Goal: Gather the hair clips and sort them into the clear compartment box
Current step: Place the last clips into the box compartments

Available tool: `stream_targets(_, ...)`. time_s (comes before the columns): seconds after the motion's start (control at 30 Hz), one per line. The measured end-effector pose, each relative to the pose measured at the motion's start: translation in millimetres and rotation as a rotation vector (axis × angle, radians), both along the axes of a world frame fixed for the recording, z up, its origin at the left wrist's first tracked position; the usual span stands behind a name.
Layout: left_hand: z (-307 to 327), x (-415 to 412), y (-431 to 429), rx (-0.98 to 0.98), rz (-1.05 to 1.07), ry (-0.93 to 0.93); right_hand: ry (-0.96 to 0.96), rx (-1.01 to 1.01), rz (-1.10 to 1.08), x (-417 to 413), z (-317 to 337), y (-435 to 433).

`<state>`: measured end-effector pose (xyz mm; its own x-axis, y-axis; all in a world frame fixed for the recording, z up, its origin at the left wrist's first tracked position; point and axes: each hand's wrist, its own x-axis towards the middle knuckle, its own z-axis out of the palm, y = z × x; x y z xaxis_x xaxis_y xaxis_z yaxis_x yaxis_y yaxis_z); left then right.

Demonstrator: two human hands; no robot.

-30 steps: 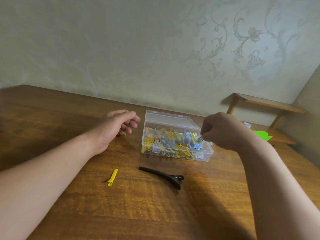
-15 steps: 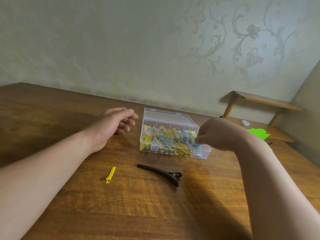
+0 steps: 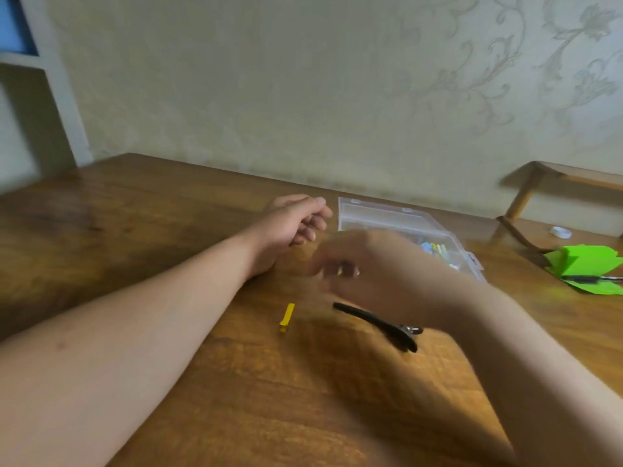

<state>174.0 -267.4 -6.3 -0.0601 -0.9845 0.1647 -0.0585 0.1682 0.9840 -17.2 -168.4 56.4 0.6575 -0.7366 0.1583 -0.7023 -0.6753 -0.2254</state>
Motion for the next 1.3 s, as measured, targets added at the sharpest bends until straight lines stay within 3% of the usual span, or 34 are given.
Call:
stream_targets(0.2, -2, 0, -3, -0.004, -0.004, -0.006, 0.013, 0.083, 0.212, 33, -29, 15)
stream_targets(0.47, -5, 2, -6, -0.019, -0.009, -0.014, -0.016, 0.006, 0.191, 34, -32, 17)
stream_targets(0.7, -5, -1, -8, -0.014, 0.001, 0.010, -0.044, -0.004, 0.019, 20, -21, 6)
stream_targets(0.87, -6, 2, -3, -0.030, -0.004, 0.000, -0.170, -0.103, -0.350, -23, -3, -27)
stream_targets(1.0, -5, 2, -2, -0.025, 0.000, -0.036, -0.093, -0.083, -0.603, -68, 5, -50)
stream_targets(1.17, -6, 4, -3, -0.028, -0.026, -0.047, -0.025, -0.014, -0.651, -81, -3, -59)
stream_targets(1.3, -7, 5, -3, -0.027, -0.029, -0.056, -0.021, -0.071, -0.615, -80, -2, -57)
